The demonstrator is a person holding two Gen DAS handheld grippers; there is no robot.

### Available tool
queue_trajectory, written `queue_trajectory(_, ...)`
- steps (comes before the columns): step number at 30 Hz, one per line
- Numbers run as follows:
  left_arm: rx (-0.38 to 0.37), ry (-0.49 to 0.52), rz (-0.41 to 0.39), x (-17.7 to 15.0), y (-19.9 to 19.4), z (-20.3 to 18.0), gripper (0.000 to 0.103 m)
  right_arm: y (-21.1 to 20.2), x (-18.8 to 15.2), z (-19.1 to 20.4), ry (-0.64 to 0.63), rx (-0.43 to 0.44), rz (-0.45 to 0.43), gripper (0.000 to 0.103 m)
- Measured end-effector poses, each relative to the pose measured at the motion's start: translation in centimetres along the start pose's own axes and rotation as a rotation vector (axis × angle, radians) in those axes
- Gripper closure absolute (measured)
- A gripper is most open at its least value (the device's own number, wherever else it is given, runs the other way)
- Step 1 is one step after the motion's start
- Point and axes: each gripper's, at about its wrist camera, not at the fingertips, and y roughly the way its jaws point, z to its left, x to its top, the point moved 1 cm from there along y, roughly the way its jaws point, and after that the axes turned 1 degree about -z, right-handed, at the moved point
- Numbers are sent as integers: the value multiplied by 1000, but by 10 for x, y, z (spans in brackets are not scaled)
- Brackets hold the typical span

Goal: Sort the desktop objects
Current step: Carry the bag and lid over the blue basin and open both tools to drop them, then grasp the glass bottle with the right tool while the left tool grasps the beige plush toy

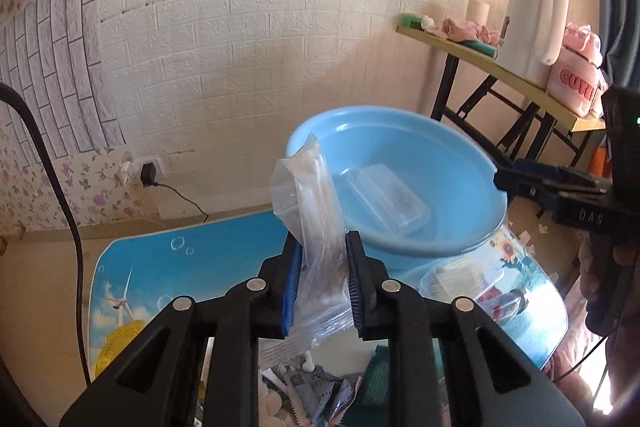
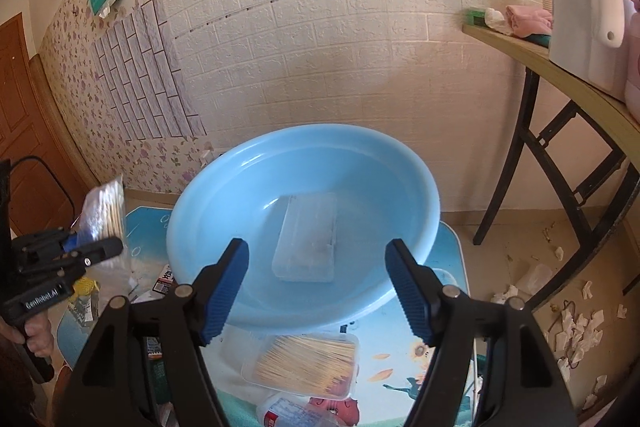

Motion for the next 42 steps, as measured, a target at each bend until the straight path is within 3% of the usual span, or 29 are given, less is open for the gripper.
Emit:
queue_trajectory(4, -32, 21, -29, 18, 8, -13, 83, -7, -12, -13, 28, -26, 17, 32)
queue_trajectory(10, -71, 61, 7, 24, 38, -36, 79, 0, -37, -23, 66, -26, 84, 32)
queue_trajectory(13, -77, 82, 26, 23, 49, -46, 67, 7, -46, -22, 61, -17, 119, 32)
queue_trajectory(16, -68, 94, 35, 20, 54, -53, 37, 12, -53, -18, 43, -1, 142, 32)
queue_trajectory(23, -34, 66, 49, 6, 41, -39, 23, 7, -67, -15, 44, 5, 156, 25)
queue_trajectory(24, -27, 54, 55, 2, 38, -34, 22, 5, -69, -14, 46, 3, 160, 22)
queue_trajectory(26, -6, 37, 63, -8, 30, -26, 15, 2, -76, -12, 50, -4, 164, 5)
queue_trajectory(36, 119, -34, 116, -71, -6, 12, 8, -2, -115, 9, 101, -75, 238, 0)
queue_trajectory(42, 131, -110, 143, -98, -22, 32, 8, 17, -124, 21, 123, -135, 265, 0)
